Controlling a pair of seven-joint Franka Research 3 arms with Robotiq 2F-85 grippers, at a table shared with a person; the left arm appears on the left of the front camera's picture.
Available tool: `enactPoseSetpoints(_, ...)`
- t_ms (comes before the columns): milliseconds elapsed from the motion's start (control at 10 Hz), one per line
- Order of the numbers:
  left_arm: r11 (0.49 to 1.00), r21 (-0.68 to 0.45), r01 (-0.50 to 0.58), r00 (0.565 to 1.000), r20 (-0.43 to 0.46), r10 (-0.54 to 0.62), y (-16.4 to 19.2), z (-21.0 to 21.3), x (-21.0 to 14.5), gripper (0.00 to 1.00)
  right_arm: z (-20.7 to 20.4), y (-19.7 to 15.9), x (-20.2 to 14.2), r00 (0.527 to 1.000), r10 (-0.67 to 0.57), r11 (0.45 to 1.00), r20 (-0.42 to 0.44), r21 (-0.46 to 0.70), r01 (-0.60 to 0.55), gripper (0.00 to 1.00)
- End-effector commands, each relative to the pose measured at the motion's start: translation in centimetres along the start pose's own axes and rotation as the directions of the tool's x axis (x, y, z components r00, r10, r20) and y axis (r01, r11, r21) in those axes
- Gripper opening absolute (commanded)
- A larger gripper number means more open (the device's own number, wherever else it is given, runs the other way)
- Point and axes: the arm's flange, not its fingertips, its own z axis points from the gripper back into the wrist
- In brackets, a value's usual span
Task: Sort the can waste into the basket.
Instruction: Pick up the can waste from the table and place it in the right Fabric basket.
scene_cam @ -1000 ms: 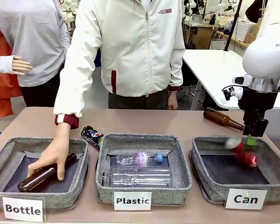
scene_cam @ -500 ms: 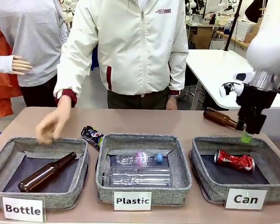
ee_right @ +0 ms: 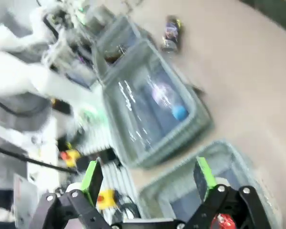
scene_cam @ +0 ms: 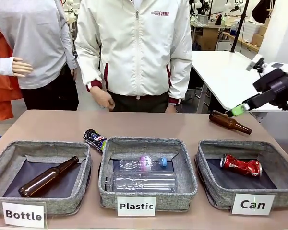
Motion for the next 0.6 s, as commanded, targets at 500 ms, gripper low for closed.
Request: enactPoseSetpoints(500,1.000,-0.019,-0.012,0.997,-0.080,0.010,0.6,-2.6,1.2,1.00,0.9,-0.5,-4.7,0.805,-0.252,0.958,0.538,0.259,0.127,1.00)
